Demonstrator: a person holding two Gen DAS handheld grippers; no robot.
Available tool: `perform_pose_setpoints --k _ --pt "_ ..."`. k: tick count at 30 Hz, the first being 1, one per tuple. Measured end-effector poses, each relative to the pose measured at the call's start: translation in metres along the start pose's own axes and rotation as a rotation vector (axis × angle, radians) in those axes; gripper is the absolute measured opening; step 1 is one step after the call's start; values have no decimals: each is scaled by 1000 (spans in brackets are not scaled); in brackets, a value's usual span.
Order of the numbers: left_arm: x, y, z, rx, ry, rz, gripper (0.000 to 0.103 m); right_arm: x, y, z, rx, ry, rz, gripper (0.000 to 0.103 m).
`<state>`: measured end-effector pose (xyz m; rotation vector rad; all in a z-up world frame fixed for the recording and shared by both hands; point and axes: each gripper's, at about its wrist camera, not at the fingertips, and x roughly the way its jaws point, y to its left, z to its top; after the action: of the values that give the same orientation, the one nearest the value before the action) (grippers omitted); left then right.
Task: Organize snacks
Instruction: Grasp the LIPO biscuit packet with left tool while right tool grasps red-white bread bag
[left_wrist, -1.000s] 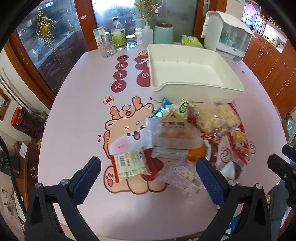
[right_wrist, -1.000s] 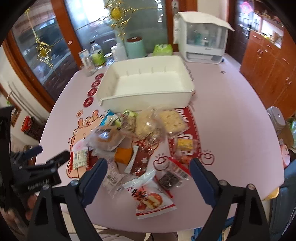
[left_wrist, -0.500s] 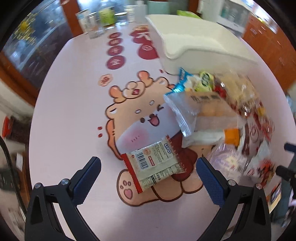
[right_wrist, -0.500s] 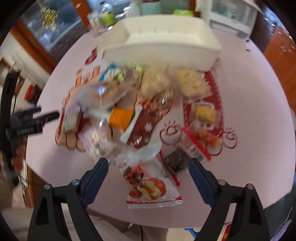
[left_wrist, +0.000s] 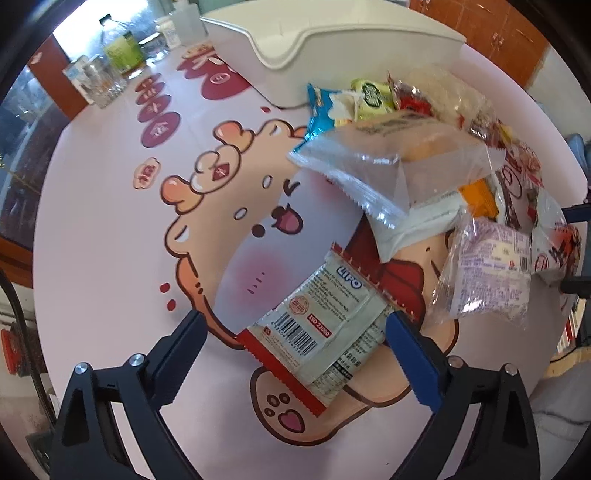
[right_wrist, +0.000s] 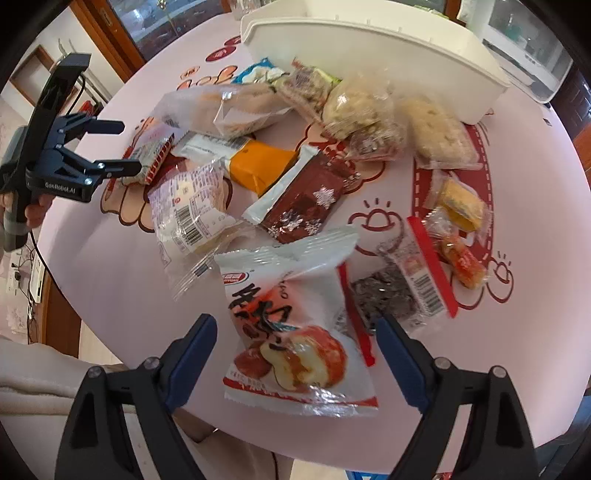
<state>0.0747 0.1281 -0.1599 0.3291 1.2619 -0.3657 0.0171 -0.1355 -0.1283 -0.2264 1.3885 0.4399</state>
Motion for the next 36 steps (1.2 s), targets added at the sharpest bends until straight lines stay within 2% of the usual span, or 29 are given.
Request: perform_pose_setpoints --k 4,10,13,15,18,20,22,24,29,36 --pt "3 3 0 58 18 -70 96 8 9 -1 -19 18 0 79" --pt "12 -8 1 190 51 -44 96 14 15 -4 -19 29 10 78" --pt "21 -14 2 240 81 -23 86 18 16 -4 -16 42 14 70" --pt "22 -12 6 224 79 -60 79 20 16 -6 -18 52 18 65" --pt "22 -12 8 201 92 -97 66 25 19 -6 -8 39 6 63" --pt "24 -11 14 191 92 -95 51 24 19 -9 -1 34 12 60" --pt "26 -7 21 145 99 -85 45 24 17 -10 13 32 21 57" --pt "28 -1 28 46 108 -84 44 21 15 -9 32 23 30 51" --pt "27 13 29 -158 128 -71 44 7 10 -4 61 -21 42 47" --pt "-19 16 31 -312 57 -57 44 -27 -4 11 99 -101 49 45"
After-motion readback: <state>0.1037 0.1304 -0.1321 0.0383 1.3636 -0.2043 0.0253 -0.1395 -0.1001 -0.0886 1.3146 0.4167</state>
